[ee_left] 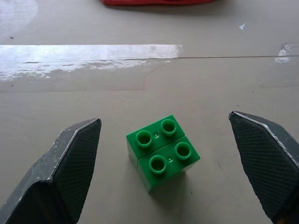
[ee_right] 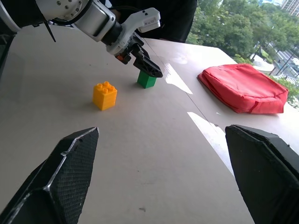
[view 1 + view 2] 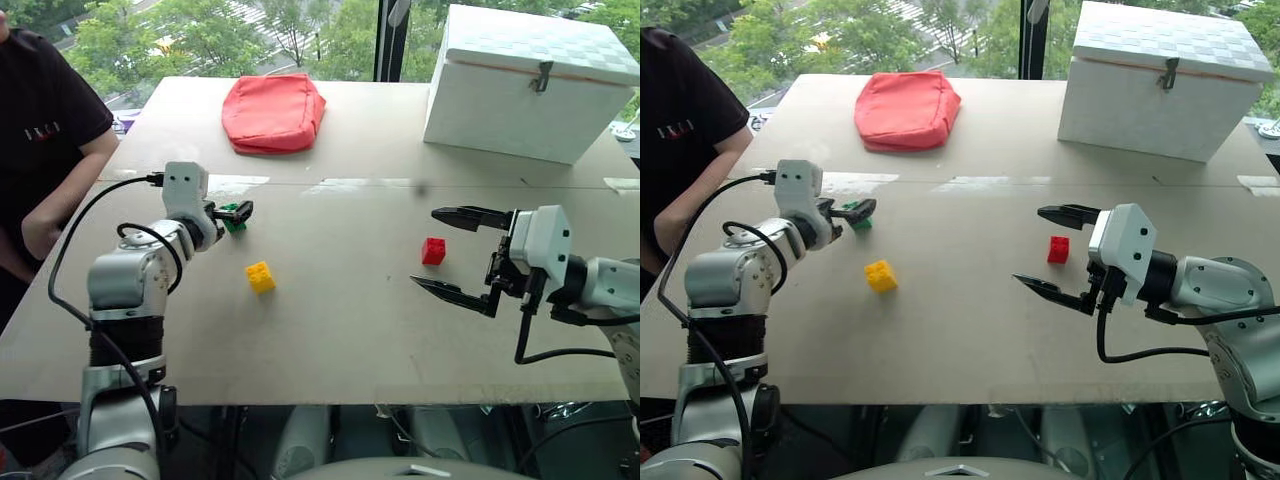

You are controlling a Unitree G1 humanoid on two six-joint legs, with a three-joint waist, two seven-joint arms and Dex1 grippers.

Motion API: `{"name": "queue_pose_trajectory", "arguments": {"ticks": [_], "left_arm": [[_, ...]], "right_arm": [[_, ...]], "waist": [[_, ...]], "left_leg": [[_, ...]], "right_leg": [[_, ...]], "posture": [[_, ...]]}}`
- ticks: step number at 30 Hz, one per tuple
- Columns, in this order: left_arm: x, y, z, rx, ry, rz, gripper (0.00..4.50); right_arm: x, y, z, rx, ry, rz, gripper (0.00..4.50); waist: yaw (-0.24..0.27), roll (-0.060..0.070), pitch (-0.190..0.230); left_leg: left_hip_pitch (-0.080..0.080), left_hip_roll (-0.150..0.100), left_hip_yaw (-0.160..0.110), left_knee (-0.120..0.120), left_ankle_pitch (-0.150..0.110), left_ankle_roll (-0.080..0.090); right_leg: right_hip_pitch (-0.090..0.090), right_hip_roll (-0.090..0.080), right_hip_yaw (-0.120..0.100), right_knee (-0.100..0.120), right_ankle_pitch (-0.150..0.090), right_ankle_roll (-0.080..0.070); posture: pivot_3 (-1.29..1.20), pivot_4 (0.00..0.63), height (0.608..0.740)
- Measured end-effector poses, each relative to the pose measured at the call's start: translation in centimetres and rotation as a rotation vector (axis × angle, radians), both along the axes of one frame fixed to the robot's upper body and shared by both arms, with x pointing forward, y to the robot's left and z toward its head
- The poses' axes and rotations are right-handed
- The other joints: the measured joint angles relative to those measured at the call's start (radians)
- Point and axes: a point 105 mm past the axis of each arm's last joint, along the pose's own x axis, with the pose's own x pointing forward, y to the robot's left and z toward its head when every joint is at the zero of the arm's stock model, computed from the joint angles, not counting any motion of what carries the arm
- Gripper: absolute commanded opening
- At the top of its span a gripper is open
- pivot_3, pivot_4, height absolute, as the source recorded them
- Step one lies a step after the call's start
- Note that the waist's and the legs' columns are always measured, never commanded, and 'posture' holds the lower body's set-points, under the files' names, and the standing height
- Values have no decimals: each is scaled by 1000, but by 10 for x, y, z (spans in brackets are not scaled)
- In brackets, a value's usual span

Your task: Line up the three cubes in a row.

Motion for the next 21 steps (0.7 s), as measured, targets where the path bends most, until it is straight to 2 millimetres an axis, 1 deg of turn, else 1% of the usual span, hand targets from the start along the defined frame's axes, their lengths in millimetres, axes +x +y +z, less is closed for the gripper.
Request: {"name": "queue_pose_trajectory", "arguments": {"ticks": [3, 5, 7, 10, 13, 16, 21], "left_arm": [[-2, -4, -4, 6, 6, 89, 4500], [-2, -11, -14, -20, 31, 138, 4500], [-2, -13, -18, -26, 41, 155, 4500], [-2, -12, -20, -20, 40, 189, 4500], [-1, -6, -22, -24, 34, 232, 4500], [3, -5, -25, -25, 32, 253, 3730], [9, -8, -21, -37, -3, 239, 1325]], "right_arm": [[0, -4, 2, -6, -5, -5, 4451], [0, -6, 1, -9, 3, -1, 4451], [0, -6, 1, -12, 6, 6, 4451], [2, -9, 0, -13, 14, 3, 4451], [2, -11, 1, -18, 14, 4, 4451], [2, -14, 3, -22, 7, 0, 4500], [2, -15, 3, -25, 8, -2, 4500]], "waist": [[1, 0, 0], [2, -1, 0], [1, -1, 0], [0, -1, 0], [0, -1, 0], [2, -2, 0], [2, -2, 0]], "left_leg": [[0, -1, 0, 0, -2, 4], [1, -1, 0, 0, -2, 4], [1, -1, 0, 1, -2, 4], [1, -1, 0, 1, -2, 4], [1, -1, 0, 1, -2, 4], [1, -1, 0, 1, -2, 4], [1, -1, 0, 1, -2, 4]], "right_leg": [[0, 0, 0, 0, 0, 0], [1, 0, 0, 0, 0, 0], [1, 0, 0, 0, 1, 0], [1, 0, -1, 1, 1, 0], [1, 0, -1, 1, 1, 0], [1, 0, -1, 1, 1, 0], [1, 0, -1, 1, 1, 0]], "posture": [[0, 150, 740], [0, 150, 740], [0, 150, 740], [0, 150, 740], [0, 150, 740], [0, 150, 740], [0, 150, 740]]}}
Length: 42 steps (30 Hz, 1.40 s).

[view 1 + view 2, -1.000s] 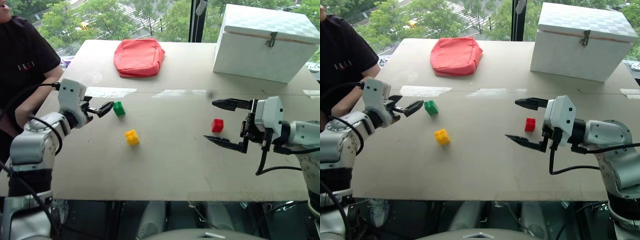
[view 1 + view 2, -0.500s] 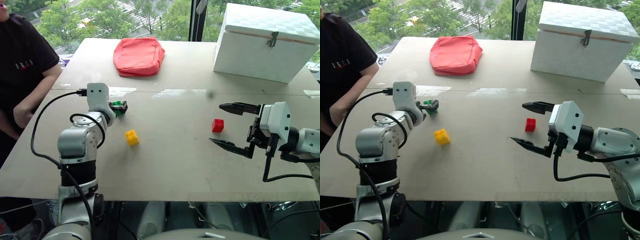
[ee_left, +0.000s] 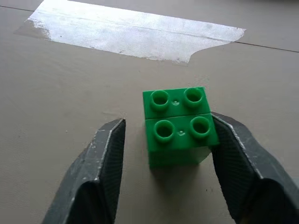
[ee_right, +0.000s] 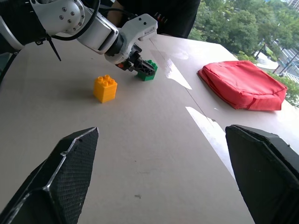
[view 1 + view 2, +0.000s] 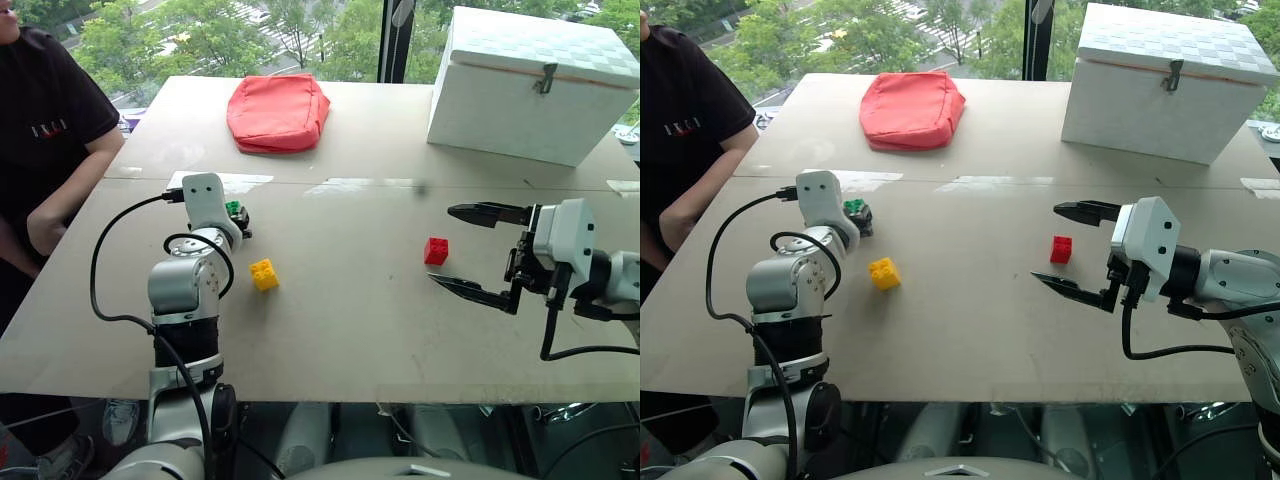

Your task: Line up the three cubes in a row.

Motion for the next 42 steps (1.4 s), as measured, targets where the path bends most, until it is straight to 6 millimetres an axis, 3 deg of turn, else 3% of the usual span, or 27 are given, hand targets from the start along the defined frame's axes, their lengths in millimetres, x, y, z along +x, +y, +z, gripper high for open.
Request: {"name": "queue_pose_trajectory", "arguments": {"ticks": [7, 10, 14, 16, 18, 21, 25, 30, 34, 42], "left_arm": [[0, 7, 3, 28, -19, -38, 1249], [-2, 8, 13, 56, -82, -177, 1249], [-12, -34, 50, 71, -209, -684, 1249], [-29, -65, 60, 92, -194, -1037, 1249], [-40, -86, 65, 90, -168, -1272, 1249], [-42, -100, 59, 116, -105, -1477, 1249], [-31, -125, 36, 225, -6, -1672, 1249], [-28, -152, 18, 299, 68, -1807, 1249], [-20, -161, 19, 352, 60, -1815, 1249], [-15, -172, 2, 358, 73, -1810, 1249]], "right_arm": [[0, -3, 1, 4, 5, -12, 4500], [-1, -3, -2, 8, 15, -22, 4500], [0, -5, -2, 14, 3, -52, 4500], [2, -9, -3, 67, 0, -96, 4500], [2, -12, -6, 86, 18, -124, 4500], [0, -17, -12, 78, 62, -146, 4500], [-11, -33, -26, 30, 133, -220, 4500], [-25, -45, -37, -5, 188, -273, 4500], [-33, -54, -46, -22, 229, -305, 4500], [-38, -57, -50, 4, 243, -325, 4500]], "waist": [[-3, 0, 0], [-3, 0, 0], [5, 0, 0], [7, 0, 0], [7, 1, 0], [3, 1, 0], [13, 0, 0], [4, 0, 0], [-3, 0, 0], [-1, 0, 0]], "left_leg": [[0, 0, 0, 0, 0, 0], [0, 1, 0, 0, 0, 0], [-1, 0, 0, 0, 0, 0], [-1, 0, 1, 0, 0, 0], [-1, -1, 3, 0, 0, 0], [0, -1, 3, 0, 0, 1], [-2, -1, 3, 0, 0, 1], [-2, 0, 4, 1, -2, 4], [-1, 0, 4, 1, -2, 4], [-2, 1, 3, 3, -2, 4]], "right_leg": [[0, 0, 0, 0, 0, 0], [0, 0, 0, 0, 0, 0], [0, 0, 0, -1, -2, -4], [0, 0, -1, -2, -3, -4], [0, -1, 0, -2, -3, -4], [0, 0, 0, -2, -3, -4], [0, 1, -3, -2, -1, 0], [0, 1, -1, -2, -1, 1], [0, 1, 0, -2, -1, 2], [0, 2, 0, -1, -3, 5]], "posture": [[0, 150, 740], [0, 150, 740], [0, 150, 740], [0, 150, 740], [0, 150, 740], [0, 150, 740], [0, 150, 740], [0, 150, 740], [0, 150, 740], [0, 150, 740]]}}
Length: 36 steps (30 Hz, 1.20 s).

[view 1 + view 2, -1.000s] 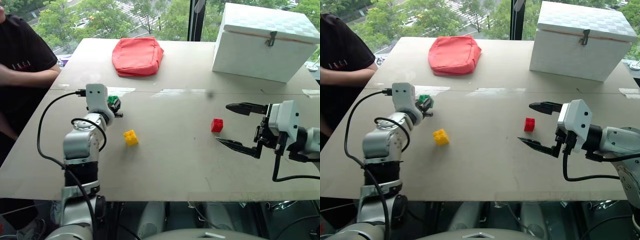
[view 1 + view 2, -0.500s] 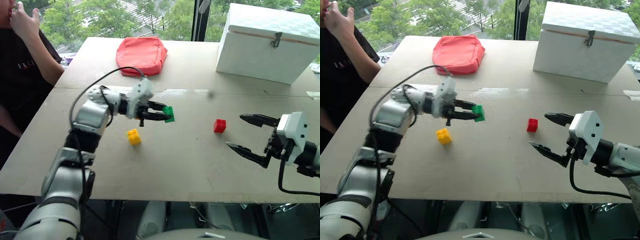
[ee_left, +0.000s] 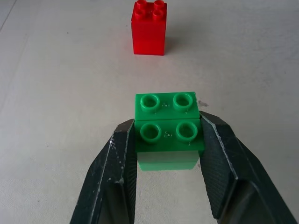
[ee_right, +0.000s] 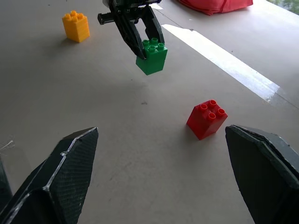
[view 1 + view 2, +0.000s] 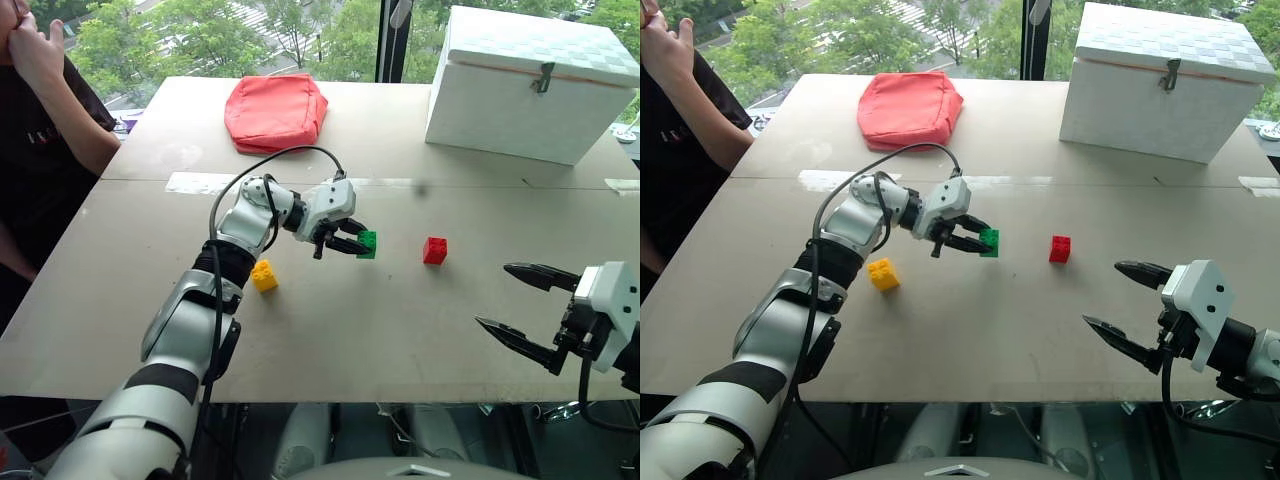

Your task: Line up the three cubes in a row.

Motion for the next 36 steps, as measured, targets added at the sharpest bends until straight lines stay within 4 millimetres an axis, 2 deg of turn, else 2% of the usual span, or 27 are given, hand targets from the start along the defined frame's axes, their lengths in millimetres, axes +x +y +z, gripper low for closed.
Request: {"name": "queue_pose_trajectory", "arguments": {"ticks": [5, 12, 17, 21, 28, 30, 31, 34, 35, 36], "left_arm": [[0, -1, -7, 6, 5, -24, 1249], [7, -7, -7, 16, -20, -36, 1249], [8, -11, -15, 29, -16, -39, 1249], [13, -13, -10, 31, -48, -32, 1249], [14, -21, -14, 30, -48, -29, 1249], [16, -21, -12, 33, -61, -18, 2304], [17, -22, -11, 30, -61, -17, 2659], [17, -23, -11, 19, -54, -14, 4133], [17, -23, -10, 16, -55, -12, 4421], [17, -22, -10, 13, -55, -10, 4421]], "right_arm": [[-5, -3, 1, -2, -1, 0, 4500], [-6, -4, 0, -7, 6, -7, 4500], [-8, -4, 3, -12, -9, -6, 4500], [-8, -2, 6, -19, -21, -8, 4500], [-11, 3, 8, -15, -23, -10, 4500], [-11, 3, 8, -13, -19, -12, 4500], [-11, 3, 8, -13, -18, -15, 4500], [-9, 2, 8, -12, -21, -27, 4500], [-9, 3, 9, -12, -25, -26, 4500], [-9, 4, 10, -11, -29, -24, 4500]], "waist": [[1, 0, 0], [1, 0, 0], [1, 0, 0], [1, 0, 0], [2, 0, 0], [2, 0, 0], [2, 0, 0], [1, 0, 0], [1, 0, 0], [1, 0, 0]], "left_leg": [[0, 0, 0, 0, 0, 0], [0, 0, 0, 1, 0, 0], [0, 0, 0, 1, 0, 1], [0, 0, 0, 2, 0, 1], [0, 0, 0, 2, -1, 1], [0, 0, 0, 2, -1, 1], [0, 0, 0, 3, -1, 1], [0, 0, 0, 3, -1, 1], [0, 0, 0, 3, -1, 1], [0, 0, 0, 3, -1, 1]], "right_leg": [[0, 0, 0, 0, 0, 0], [0, 0, 0, 0, 1, 0], [0, 0, 0, 0, 1, 0], [1, 0, 0, 0, 1, 1], [1, 0, 0, 0, 2, 0], [1, 0, 0, 0, 2, 1], [1, 0, 0, 0, 2, 1], [1, 0, 0, 0, 2, 1], [1, 0, 0, 0, 2, 1], [1, 0, 0, 0, 2, 1]], "posture": [[0, 150, 740], [0, 150, 740], [0, 150, 740], [0, 150, 740], [0, 150, 740], [0, 150, 740], [0, 150, 740], [0, 150, 740], [0, 150, 740], [0, 150, 740]]}}
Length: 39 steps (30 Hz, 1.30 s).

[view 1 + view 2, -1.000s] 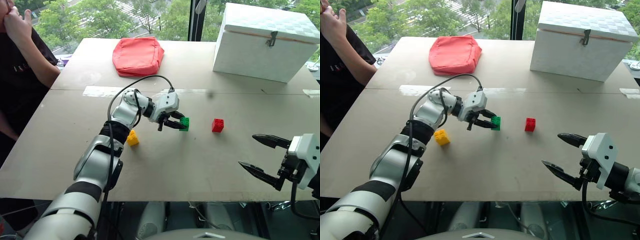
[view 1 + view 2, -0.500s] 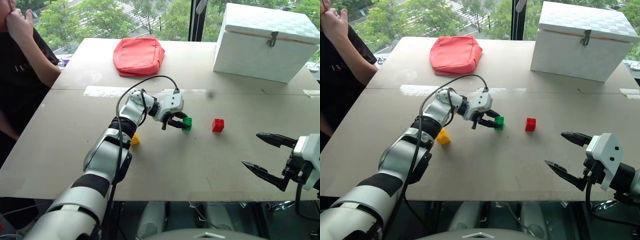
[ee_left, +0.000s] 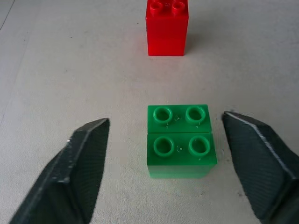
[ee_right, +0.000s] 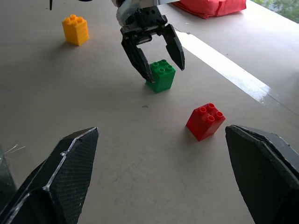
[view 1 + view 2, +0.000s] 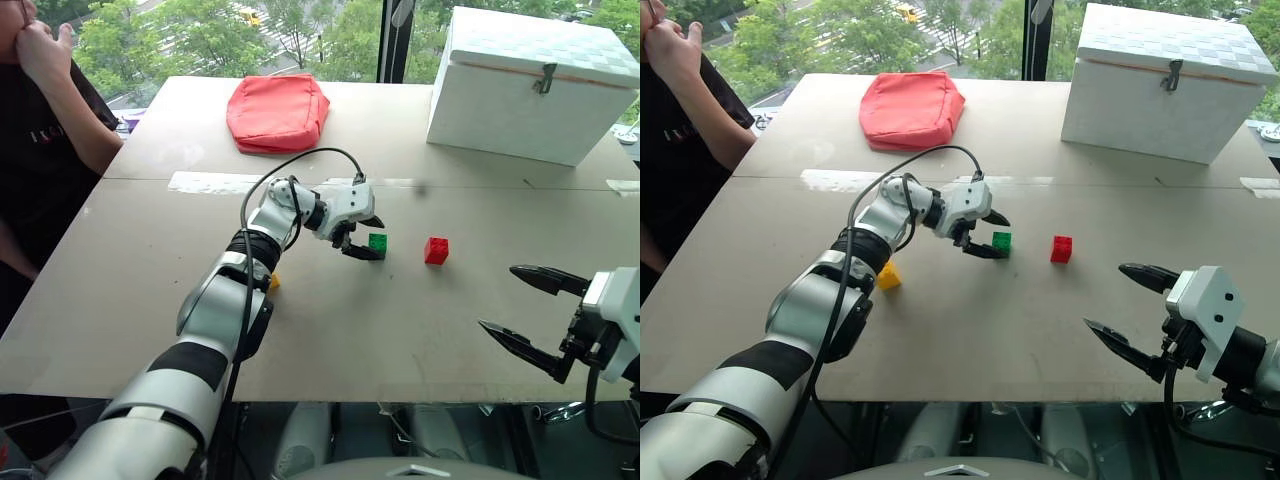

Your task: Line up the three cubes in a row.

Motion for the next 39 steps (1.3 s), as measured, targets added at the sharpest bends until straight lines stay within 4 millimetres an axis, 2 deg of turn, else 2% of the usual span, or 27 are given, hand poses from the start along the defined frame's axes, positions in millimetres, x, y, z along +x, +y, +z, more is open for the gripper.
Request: {"name": "queue_pose_trajectory", "arguments": {"ticks": [4, 6, 7, 9, 10, 12, 14, 17, 18, 20, 23, 25, 28, 32, 36, 39], "left_arm": [[-2, 10, 5, 1, 10, -12, 4421], [-3, 27, 16, -32, 12, 6, 4421], [-3, 27, 16, -33, 12, 7, 4421], [-9, 50, 29, -92, 14, 62, 4421], [-17, 67, 37, -149, 34, 132, 4421], [-24, 81, 42, -187, 48, 206, 4421], [-36, 105, 51, -229, 60, 381, 4421], [-51, 130, 63, -259, 65, 573, 4421], [-65, 144, 57, -242, 81, 661, 4421], [-79, 152, 42, -219, 130, 723, 4421], [-96, 153, 23, -204, 204, 735, 4421], [-99, 156, 20, -171, 180, 706, 4421], [-94, 164, 14, -94, 109, 680, 4421], [-87, 171, -6, -23, 102, 649, 4421], [-81, 176, -13, 14, 94, 599, 4421], [-76, 180, -16, 19, 89, 576, 3639]], "right_arm": [[0, 2, 2, 0, -10, 11, 4500], [1, 4, 3, 0, -11, 20, 4500], [1, 4, 3, 0, -11, 20, 4500], [2, 7, 3, 5, -10, 44, 4500], [4, 9, 1, 11, 1, 65, 4500], [5, 9, 0, 20, 9, 80, 4500], [8, 13, -2, 40, 16, 116, 4500], [10, 18, -5, 57, 24, 160, 4500], [11, 21, -6, 63, 25, 190, 4500], [14, 22, -10, 70, 37, 203, 4500], [18, 26, -10, 80, 35, 235, 4500], [19, 28, -11, 80, 37, 254, 4500], [19, 28, -14, 80, 50, 260, 4500], [18, 29, -15, 80, 55, 255, 4500], [13, 30, -17, 80, 61, 254, 4500], [9, 31, -19, 79, 66, 254, 4500]], "waist": [[-3, 0, 0], [-7, 0, 0], [-8, 0, 0], [-8, 1, 0], [-7, 1, 0], [-9, 1, 0], [-12, 1, 0], [-1, 1, 0], [-3, 1, 0], [-1, 1, 0], [3, 1, 0], [4, 1, 0], [5, 2, 0], [3, 2, 0], [3, 2, 0], [4, 2, 0]], "left_leg": [[0, 0, 0, 0, 0, 0], [1, 2, 1, 0, 0, 0], [1, 2, 1, 0, 0, 0], [1, 3, 1, 0, 0, 0], [1, 4, 1, 0, 0, 0], [1, 4, 1, 0, 0, 0], [1, 6, 0, 0, 0, -1], [2, 6, -1, 1, 0, -1], [3, 6, 0, 0, 0, -1], [5, 6, 0, 0, 0, -1], [6, 6, -1, 1, 0, -2], [6, 6, -1, 1, 0, -2], [6, 6, 0, 1, 0, -2], [4, 6, 0, 0, 0, -2], [1, 6, 1, 0, 0, -2], [2, 6, 2, 0, 0, -2]], "right_leg": [[0, 0, 0, 0, 1, -2], [0, 1, 1, 0, 1, -2], [0, 1, 1, 0, 1, -2], [0, 2, 2, 1, 1, -2], [-1, 2, 2, 2, 1, -3], [-1, 2, 3, 2, 1, -3], [0, 2, 5, 2, 1, -3], [0, 3, 3, 2, -1, 1], [2, 3, 4, 1, -2, -1], [4, 2, 4, 1, -4, -3], [5, 2, 4, 0, -3, -4], [5, 1, 4, 0, -3, -5], [5, -1, 4, 0, -2, -5], [3, 0, 4, -1, -2, -6], [0, 3, 4, -2, 0, -9], [0, 3, 3, -2, 0, -8]], "posture": [[0, 150, 740], [0, 150, 740], [0, 150, 740], [0, 150, 740], [0, 150, 740], [0, 150, 740], [0, 150, 740], [0, 150, 740], [0, 150, 740], [0, 150, 740], [0, 150, 740], [0, 150, 740], [0, 150, 740], [0, 150, 740], [0, 150, 740], [0, 150, 740]]}}
